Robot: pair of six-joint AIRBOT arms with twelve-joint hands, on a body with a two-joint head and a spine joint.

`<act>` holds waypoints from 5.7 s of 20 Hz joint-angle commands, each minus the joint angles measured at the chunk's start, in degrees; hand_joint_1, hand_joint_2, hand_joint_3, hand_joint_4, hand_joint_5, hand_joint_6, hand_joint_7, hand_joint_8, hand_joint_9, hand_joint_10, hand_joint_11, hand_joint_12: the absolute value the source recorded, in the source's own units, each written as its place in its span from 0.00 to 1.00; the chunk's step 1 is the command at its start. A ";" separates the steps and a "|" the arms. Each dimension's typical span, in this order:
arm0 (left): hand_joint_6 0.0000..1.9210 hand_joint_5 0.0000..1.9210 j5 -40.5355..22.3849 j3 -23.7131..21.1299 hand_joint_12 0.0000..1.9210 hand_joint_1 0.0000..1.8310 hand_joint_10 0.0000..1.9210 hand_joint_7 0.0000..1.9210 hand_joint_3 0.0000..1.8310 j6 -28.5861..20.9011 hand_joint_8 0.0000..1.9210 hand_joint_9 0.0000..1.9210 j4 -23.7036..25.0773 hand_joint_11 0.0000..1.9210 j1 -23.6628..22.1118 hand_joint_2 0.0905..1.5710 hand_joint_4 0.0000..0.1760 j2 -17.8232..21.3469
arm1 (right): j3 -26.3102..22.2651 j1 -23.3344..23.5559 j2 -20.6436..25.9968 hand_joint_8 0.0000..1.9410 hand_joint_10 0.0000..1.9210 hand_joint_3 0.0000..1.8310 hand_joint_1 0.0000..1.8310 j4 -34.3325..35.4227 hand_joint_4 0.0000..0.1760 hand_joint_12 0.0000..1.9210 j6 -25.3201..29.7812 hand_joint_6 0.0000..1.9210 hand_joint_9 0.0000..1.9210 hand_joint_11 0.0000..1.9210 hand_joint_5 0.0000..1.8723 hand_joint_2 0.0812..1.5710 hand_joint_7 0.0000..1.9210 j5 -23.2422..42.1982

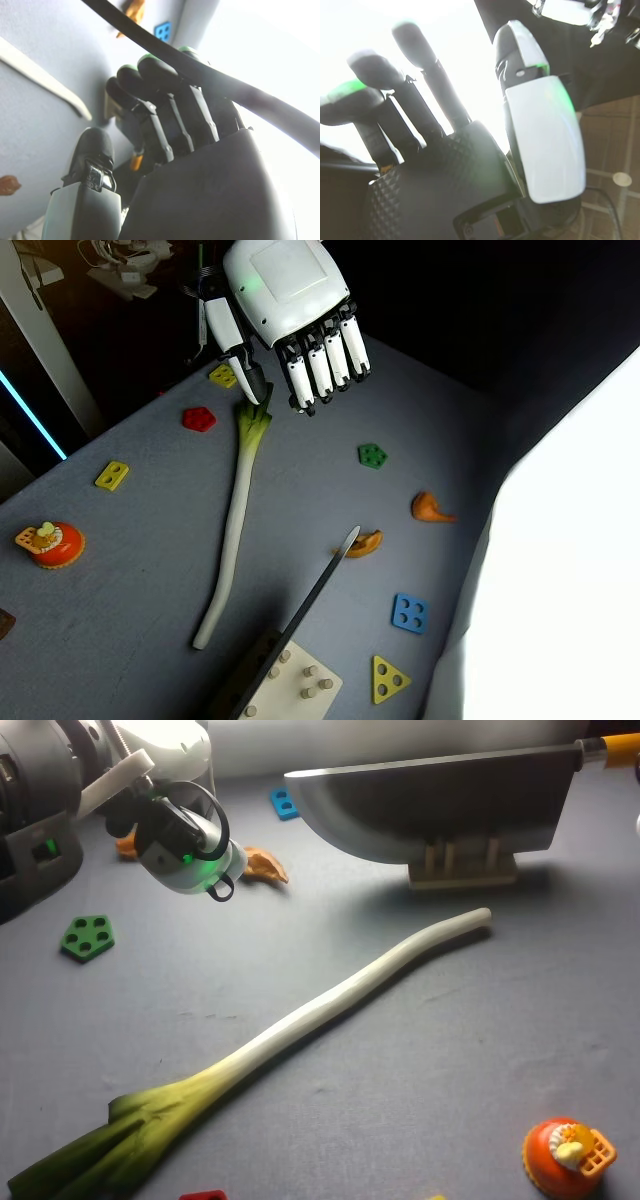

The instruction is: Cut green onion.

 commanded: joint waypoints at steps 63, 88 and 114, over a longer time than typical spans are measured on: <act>0.00 0.03 21.15 -16.20 0.06 0.33 0.00 0.03 0.00 -47.56 0.00 0.01 19.22 0.00 21.04 0.80 0.00 -2.61 | 37.44 -4.34 -29.37 0.00 0.00 0.00 0.65 19.65 0.01 0.00 -3.47 0.00 0.00 0.00 0.00 0.61 0.00 -5.17; 0.01 0.06 31.53 -17.25 0.01 0.39 0.00 0.03 0.00 -63.94 0.00 0.03 24.52 0.01 37.30 0.85 0.00 -13.17 | 49.79 -5.86 -39.58 0.00 0.00 0.00 0.62 19.62 0.00 0.00 -3.43 0.00 0.00 0.00 0.00 0.62 0.00 -0.85; 0.00 0.04 43.74 -18.91 0.00 0.33 0.00 0.01 0.00 -77.05 0.00 0.00 36.84 0.00 45.59 0.87 0.00 -19.10 | 49.77 -5.75 -39.41 1.00 1.00 0.00 0.65 19.36 0.00 1.00 -3.11 1.00 0.44 0.43 0.39 0.63 0.43 -0.94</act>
